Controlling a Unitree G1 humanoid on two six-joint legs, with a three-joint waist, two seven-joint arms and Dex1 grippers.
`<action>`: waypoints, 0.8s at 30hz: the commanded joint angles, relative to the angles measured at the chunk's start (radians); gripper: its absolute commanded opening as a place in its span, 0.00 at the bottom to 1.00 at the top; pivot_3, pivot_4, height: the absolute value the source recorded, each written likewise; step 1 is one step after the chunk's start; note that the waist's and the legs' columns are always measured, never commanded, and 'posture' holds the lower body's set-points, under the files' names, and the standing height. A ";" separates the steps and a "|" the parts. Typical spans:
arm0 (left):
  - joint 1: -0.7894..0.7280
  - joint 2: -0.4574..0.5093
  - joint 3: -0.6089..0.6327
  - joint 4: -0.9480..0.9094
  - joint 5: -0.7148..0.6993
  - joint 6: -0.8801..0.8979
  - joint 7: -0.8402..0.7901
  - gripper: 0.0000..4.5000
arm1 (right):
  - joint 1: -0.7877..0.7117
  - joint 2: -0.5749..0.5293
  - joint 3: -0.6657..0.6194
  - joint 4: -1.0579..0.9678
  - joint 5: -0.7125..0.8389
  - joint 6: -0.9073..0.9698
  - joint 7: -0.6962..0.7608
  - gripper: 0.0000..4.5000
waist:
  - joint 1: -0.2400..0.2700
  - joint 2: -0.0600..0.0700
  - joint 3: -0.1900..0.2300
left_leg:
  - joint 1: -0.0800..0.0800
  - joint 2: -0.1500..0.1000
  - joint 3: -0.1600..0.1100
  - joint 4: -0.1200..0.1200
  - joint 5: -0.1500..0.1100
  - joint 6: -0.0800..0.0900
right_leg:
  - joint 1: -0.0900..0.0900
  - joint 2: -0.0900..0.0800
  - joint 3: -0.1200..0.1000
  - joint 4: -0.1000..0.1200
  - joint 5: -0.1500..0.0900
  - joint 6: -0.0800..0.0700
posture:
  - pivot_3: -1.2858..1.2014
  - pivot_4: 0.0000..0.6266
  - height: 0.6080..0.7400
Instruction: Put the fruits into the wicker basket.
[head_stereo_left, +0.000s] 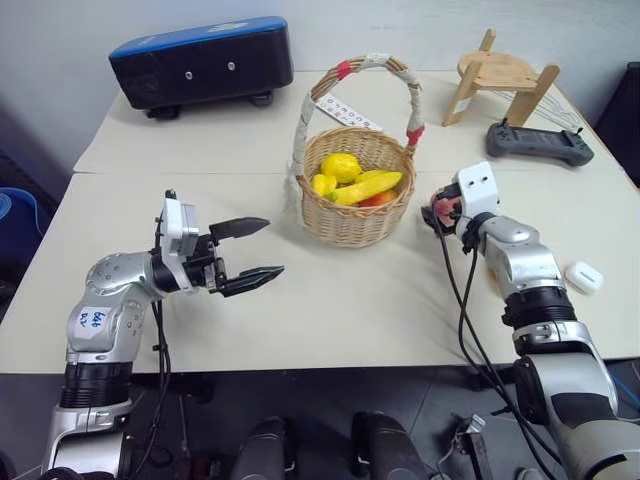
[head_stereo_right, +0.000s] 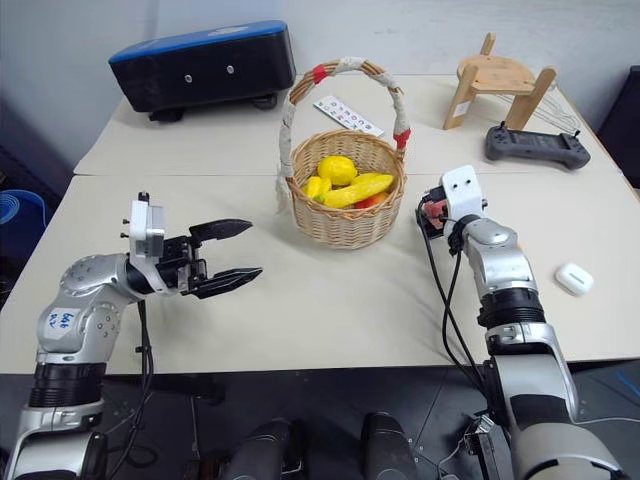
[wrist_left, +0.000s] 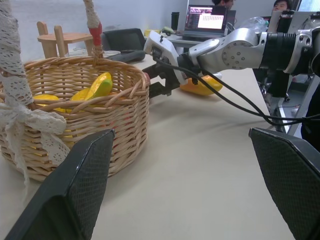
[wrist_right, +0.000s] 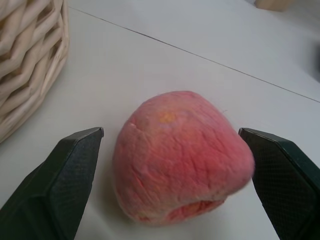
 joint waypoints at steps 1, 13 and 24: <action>-0.025 0.002 0.001 0.001 -0.012 -0.025 -0.008 1.00 | -0.034 -0.005 -0.035 0.021 -0.004 -0.056 0.006 0.87 | 0.000 0.000 0.000 | 0.000 0.000 0.000 0.000 0.000 0.000 | 0.000 0.000 0.000 0.000 0.000 0.000 | 0.52 0.24 1.00; -0.026 0.014 0.020 0.000 -0.026 -0.030 0.004 1.00 | 0.162 -0.082 -0.077 -0.385 0.110 0.010 0.189 0.53 | 0.006 0.000 0.000 | 0.000 0.000 -0.001 0.000 0.000 0.000 | 0.000 0.000 0.000 0.000 0.000 0.000 | 0.52 0.24 1.00; 0.014 0.023 0.086 -0.050 -0.111 0.054 0.069 1.00 | 0.175 -0.099 -0.053 -0.955 0.369 0.358 0.240 0.53 | -0.007 0.000 0.000 | 0.003 0.002 0.000 0.000 0.000 -0.002 | 0.001 0.000 0.002 0.000 0.001 -0.002 | 0.52 0.24 1.00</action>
